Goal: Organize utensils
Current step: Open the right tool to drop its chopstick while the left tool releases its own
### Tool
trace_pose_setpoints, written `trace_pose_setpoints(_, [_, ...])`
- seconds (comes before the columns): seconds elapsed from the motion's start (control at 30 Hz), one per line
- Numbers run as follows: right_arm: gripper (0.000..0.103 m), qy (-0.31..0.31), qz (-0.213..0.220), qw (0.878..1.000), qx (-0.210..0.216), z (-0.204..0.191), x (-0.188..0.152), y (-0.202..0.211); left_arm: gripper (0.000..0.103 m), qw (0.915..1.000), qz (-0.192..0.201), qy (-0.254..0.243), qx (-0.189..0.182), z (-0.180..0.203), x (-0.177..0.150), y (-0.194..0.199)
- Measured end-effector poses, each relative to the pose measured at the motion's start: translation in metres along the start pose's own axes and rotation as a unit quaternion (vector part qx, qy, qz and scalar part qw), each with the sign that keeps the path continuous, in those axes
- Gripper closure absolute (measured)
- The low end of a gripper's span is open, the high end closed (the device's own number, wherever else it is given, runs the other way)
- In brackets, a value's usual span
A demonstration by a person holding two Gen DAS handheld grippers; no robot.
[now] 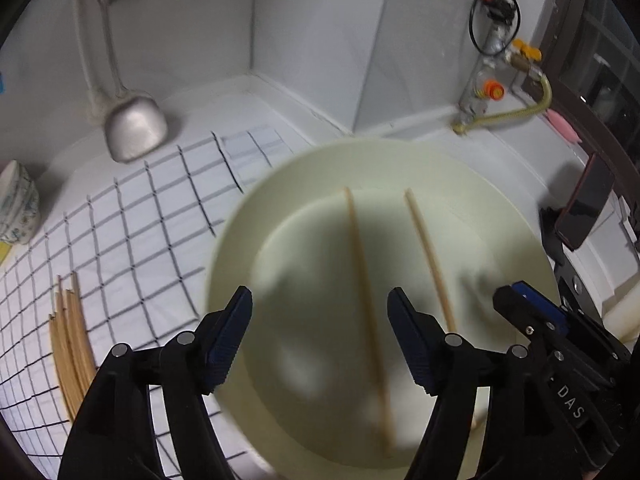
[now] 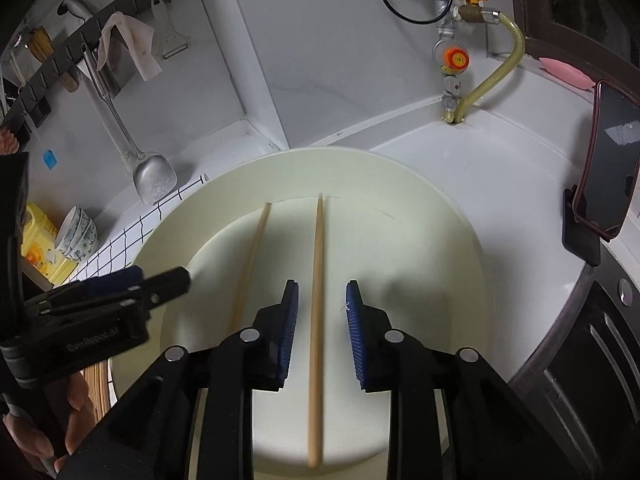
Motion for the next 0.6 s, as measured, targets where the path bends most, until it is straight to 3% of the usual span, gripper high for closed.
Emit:
trace_pose_setpoints(0.2, [0.073, 0.003, 0.019, 1.000, 0.003, -0.003, 0.004, 0.009, 0.030, 0.9997, 0.012, 0.020, -0.002, -0.020, 0.001, 0.018])
trace_pose_setpoints(0.6, [0.049, 0.058, 0.036, 0.997, 0.037, -0.060, 0.000, 0.022, 0.014, 0.9946, 0.071, 0.048, 0.057, -0.083, -0.019, 0.079])
Point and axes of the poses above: each gripper's, at about its wrist camera, not at the fingertips, and y roughly against the way its jaws point, z to its right, x to its top, the point moved 6 cm from there along -y, roughly the way its jaws point, and after that the axes turned 2 degrees about x, right-handed, at the moved point
